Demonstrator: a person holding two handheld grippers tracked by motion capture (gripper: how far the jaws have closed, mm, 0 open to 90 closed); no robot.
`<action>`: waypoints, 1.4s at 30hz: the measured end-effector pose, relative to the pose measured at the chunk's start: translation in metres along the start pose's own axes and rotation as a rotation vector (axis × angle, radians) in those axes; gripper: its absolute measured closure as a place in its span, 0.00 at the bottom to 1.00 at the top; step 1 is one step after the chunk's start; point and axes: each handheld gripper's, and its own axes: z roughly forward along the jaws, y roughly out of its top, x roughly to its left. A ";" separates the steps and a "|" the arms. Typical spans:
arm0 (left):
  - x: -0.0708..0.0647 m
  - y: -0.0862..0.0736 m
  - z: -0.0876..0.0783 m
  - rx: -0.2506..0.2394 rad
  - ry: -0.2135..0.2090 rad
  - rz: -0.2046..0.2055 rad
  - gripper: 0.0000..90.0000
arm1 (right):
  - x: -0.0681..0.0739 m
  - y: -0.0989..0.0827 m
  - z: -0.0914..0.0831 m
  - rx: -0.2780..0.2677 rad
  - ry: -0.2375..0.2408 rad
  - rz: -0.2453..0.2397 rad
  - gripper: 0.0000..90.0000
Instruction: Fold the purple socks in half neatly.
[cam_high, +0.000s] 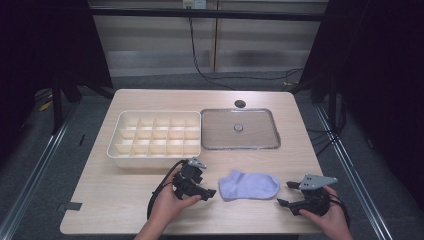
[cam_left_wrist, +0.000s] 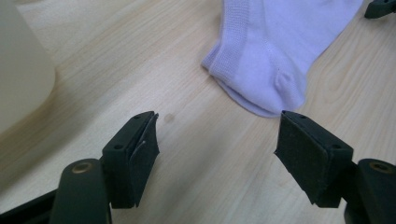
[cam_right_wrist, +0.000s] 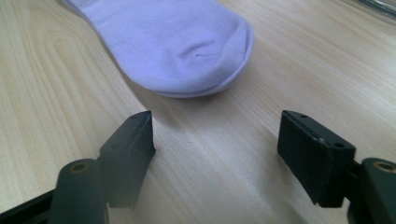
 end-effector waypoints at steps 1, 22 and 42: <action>0.001 0.001 0.000 0.012 -0.002 0.008 0.32 | 0.000 0.000 0.000 0.000 0.000 0.000 0.32; 0.004 0.051 0.019 0.132 -0.045 -0.109 0.49 | -0.007 0.007 -0.003 0.029 0.007 0.006 0.76; 0.006 0.064 0.044 0.225 -0.061 -0.183 0.58 | -0.007 0.009 0.000 0.040 0.016 0.005 0.93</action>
